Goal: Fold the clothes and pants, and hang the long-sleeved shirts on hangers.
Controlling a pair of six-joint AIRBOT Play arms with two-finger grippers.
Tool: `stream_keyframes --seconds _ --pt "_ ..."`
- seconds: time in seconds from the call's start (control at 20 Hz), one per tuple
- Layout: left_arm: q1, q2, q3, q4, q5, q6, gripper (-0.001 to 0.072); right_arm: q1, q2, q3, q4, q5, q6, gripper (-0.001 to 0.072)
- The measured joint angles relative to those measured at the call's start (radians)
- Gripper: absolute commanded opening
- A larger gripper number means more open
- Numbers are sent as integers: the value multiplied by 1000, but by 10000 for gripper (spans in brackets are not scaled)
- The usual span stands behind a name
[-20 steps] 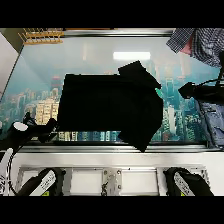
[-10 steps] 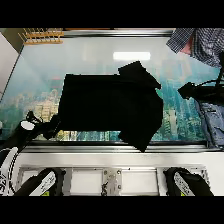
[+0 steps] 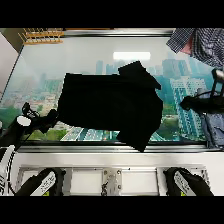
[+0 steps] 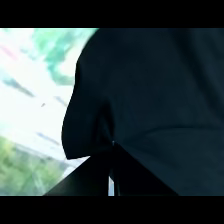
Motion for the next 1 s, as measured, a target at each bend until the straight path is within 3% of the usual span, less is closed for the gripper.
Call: stream_keyframes --seconds 0.3,0.65,0.7,0.8,1.0 --pt "0 13 28 46 -38 51 6 -113 -188 -251 249 -64 -127 509" --pt "0 14 32 53 -42 62 6 6 -360 -315 470 -183 -179 506" --pt "0 15 32 55 -43 62 5 26 -369 -317 484 -198 -179 462" --pt "0 15 32 56 -42 62 6 58 -382 -322 490 -235 -183 5" --pt "1 16 37 54 -48 63 6 90 -380 -310 490 -252 -224 9"
